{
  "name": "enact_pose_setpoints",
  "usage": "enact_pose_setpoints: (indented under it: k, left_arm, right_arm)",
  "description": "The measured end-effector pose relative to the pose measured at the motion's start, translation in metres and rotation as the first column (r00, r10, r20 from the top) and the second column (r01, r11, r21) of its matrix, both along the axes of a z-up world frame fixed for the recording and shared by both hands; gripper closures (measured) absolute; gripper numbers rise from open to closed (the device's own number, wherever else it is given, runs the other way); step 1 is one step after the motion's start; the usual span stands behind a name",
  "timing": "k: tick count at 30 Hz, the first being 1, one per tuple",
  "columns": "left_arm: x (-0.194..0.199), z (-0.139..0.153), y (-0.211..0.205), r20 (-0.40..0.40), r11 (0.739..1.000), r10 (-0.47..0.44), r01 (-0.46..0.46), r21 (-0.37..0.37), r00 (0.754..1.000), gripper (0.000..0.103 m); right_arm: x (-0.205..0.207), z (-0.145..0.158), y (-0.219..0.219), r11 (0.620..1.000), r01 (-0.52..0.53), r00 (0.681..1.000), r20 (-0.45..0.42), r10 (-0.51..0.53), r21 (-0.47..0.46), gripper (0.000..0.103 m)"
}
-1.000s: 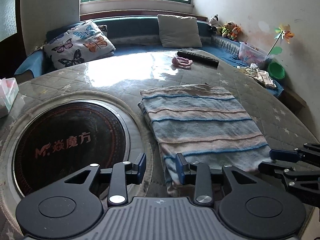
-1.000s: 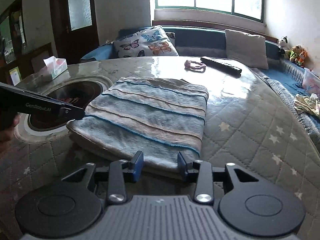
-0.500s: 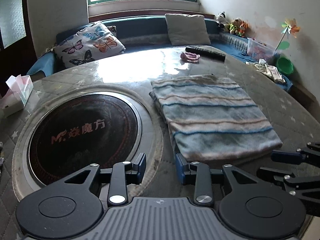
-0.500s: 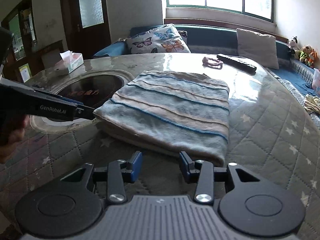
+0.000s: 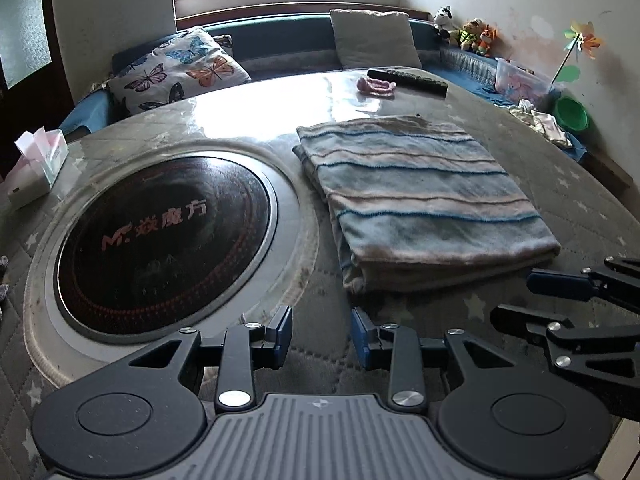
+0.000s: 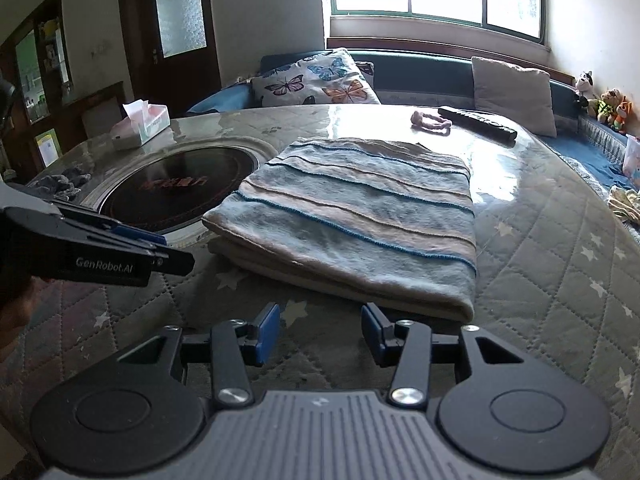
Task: Fold clothes
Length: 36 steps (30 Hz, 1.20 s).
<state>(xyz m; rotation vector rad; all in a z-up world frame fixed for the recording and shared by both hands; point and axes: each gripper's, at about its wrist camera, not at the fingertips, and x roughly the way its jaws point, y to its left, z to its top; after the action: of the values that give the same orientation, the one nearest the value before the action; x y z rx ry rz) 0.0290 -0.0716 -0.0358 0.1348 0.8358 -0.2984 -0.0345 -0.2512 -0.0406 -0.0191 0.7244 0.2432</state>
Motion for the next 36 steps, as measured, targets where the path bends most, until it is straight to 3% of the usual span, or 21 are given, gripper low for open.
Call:
enact_pose_setpoints:
  k: [5,7,18,36]
  left_arm:
    - [-0.005,0.000,0.001,0.005,1.000,-0.002,0.002,0.003,1.000,0.068]
    - [-0.007,0.000,0.001,0.004,1.000,-0.004,0.004,0.002,1.000,0.068]
    - [-0.015,-0.001,-0.002,0.001,1.000,-0.015,0.015,-0.003,1.000,0.068]
    - [-0.018,0.001,-0.007,0.023,0.999,-0.039,0.039,-0.005,0.999,0.068]
  right_arm:
    - [-0.002,0.000,0.002,1.000,0.003,1.000,0.001,-0.003,-0.004,0.055]
    - [-0.003,0.001,0.003,1.000,0.008,1.000,0.005,-0.008,-0.008,0.046]
    - [-0.011,0.003,0.001,0.999,0.033,0.999,0.026,-0.033,-0.013,0.034]
    - [-0.014,0.005,0.001,0.999,0.038,0.999,0.040,-0.037,-0.017,0.027]
